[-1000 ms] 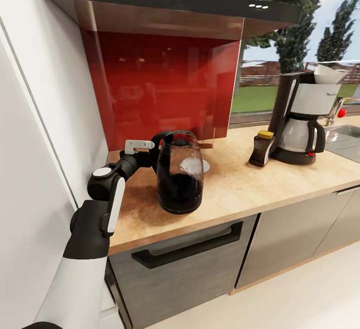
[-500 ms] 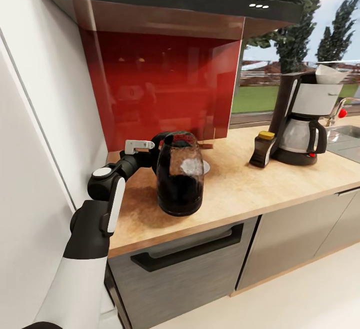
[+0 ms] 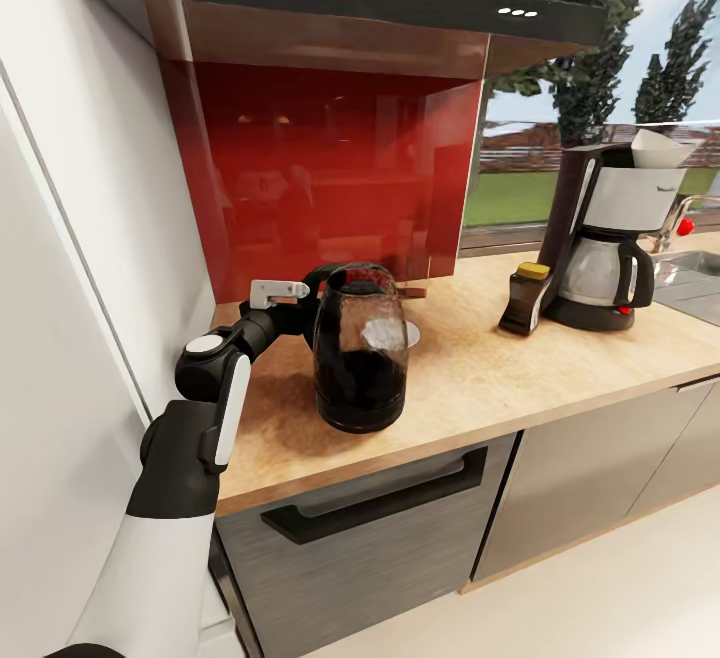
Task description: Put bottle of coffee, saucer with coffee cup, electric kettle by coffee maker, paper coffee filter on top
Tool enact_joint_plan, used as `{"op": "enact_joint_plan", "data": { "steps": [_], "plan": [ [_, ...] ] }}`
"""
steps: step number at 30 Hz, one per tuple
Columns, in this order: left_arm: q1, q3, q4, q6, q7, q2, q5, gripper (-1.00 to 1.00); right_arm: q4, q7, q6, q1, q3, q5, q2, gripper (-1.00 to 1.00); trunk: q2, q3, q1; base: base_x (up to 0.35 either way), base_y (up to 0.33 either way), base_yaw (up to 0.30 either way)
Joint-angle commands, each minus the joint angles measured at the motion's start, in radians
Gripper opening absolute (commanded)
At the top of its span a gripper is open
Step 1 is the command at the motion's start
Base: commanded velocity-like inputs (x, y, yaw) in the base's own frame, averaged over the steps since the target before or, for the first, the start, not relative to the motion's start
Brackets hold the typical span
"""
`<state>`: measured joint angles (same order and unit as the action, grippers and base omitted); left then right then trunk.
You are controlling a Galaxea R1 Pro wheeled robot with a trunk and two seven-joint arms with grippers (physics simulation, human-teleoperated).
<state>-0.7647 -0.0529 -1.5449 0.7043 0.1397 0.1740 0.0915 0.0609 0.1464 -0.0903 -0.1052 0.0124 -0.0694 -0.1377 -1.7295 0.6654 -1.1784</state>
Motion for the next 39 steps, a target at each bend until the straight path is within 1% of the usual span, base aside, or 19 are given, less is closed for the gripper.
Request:
{"op": "enact_joint_plan", "data": {
  "steps": [1,8,15,16,39],
  "plan": [
    [-0.001,0.001,-0.001,0.004,0.008,0.001,0.010,1.00,-0.001,0.005,-0.003,-0.001,0.001,-0.007,0.000,1.00,0.000,0.001,0.000,0.000,0.000,0.000],
    [-0.001,0.001,0.000,0.005,0.008,0.001,0.010,1.00,-0.001,0.005,-0.003,-0.001,0.001,-0.007,0.000,1.00,0.000,0.001,0.000,0.000,0.000,0.000],
    [-0.001,0.001,-0.001,0.040,0.008,0.001,0.010,1.00,-0.001,0.004,-0.003,-0.001,0.001,-0.007,0.000,1.00,0.000,0.001,0.000,0.000,0.000,0.000],
    [-0.001,0.001,-0.001,0.048,0.008,0.001,0.010,-1.00,-0.001,0.005,-0.003,-0.001,0.001,-0.007,0.000,1.00,0.000,0.001,0.000,0.000,0.000,0.000],
    [-0.001,0.001,-0.001,0.052,0.006,0.001,0.010,-1.00,-0.001,0.004,-0.003,-0.001,0.001,-0.007,0.000,1.00,0.000,0.001,0.000,0.000,0.000,0.000]
  ]
}}
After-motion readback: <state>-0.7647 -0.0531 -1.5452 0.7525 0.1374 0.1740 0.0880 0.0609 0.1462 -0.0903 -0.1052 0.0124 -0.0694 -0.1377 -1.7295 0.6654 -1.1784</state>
